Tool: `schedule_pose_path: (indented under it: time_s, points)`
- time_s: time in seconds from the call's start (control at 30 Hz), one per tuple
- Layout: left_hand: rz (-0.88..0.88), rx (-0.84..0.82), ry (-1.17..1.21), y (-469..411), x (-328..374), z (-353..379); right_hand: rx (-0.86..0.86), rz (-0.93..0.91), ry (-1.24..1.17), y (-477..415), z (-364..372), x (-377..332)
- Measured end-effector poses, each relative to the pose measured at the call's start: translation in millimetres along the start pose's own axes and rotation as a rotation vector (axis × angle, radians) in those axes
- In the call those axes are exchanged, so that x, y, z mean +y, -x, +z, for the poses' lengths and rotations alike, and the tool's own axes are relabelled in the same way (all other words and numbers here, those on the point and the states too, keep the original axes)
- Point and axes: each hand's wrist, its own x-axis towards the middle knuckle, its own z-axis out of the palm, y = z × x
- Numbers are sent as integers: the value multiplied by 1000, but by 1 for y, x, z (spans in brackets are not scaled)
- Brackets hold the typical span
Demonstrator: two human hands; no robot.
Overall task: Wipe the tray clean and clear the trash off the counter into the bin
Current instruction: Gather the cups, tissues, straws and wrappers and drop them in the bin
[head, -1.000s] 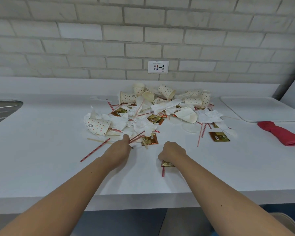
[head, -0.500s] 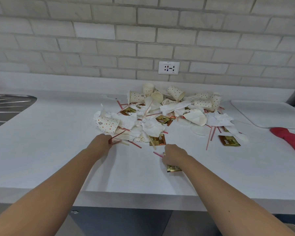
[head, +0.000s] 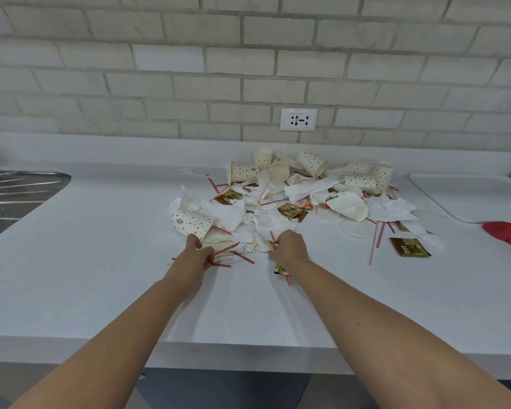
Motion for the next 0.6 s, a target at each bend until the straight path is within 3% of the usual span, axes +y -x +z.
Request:
schedule_pose_path:
  time_s: [0.27,0.47,0.6]
  points:
    - [-52,-104,-33,0,6,-5,-185,17,236,-6,-3,-5]
    - [-53,-324,-148,-1,24,-7,-348,-106,467,5,-12,-1]
    - [-8,-413,-284,3,45,-4,-410,-99,460,14,-24,9]
